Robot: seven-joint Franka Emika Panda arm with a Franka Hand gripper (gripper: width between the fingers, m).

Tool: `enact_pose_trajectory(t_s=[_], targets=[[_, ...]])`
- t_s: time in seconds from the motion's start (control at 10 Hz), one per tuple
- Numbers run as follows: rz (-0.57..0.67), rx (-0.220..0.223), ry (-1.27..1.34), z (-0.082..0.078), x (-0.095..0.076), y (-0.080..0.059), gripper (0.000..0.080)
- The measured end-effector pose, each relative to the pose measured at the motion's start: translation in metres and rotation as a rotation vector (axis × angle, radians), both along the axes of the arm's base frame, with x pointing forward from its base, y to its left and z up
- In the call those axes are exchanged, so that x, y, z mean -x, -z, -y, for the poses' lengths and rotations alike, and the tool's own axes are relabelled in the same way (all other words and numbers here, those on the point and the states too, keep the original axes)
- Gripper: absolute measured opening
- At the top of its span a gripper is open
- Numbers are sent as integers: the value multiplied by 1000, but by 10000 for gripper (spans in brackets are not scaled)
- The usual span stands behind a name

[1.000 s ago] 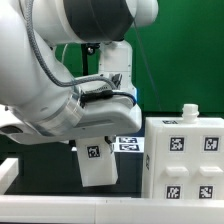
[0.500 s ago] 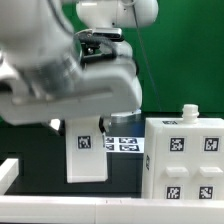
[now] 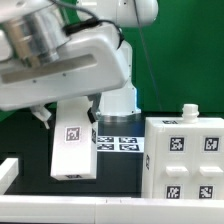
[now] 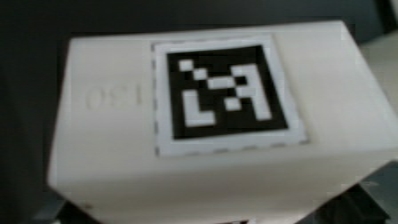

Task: Assemble cabinet

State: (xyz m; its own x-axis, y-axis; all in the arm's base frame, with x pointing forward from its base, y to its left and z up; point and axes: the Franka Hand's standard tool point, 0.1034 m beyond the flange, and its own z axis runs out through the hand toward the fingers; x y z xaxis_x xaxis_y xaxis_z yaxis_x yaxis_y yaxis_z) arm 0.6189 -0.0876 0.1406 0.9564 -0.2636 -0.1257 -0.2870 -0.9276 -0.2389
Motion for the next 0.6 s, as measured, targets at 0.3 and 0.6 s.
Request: enact_pose_trajectory(t_s=[0.3, 0.6], targets=[[182, 86, 57, -44, -12, -41, 555], [354, 136, 123, -51, -7, -33, 557]])
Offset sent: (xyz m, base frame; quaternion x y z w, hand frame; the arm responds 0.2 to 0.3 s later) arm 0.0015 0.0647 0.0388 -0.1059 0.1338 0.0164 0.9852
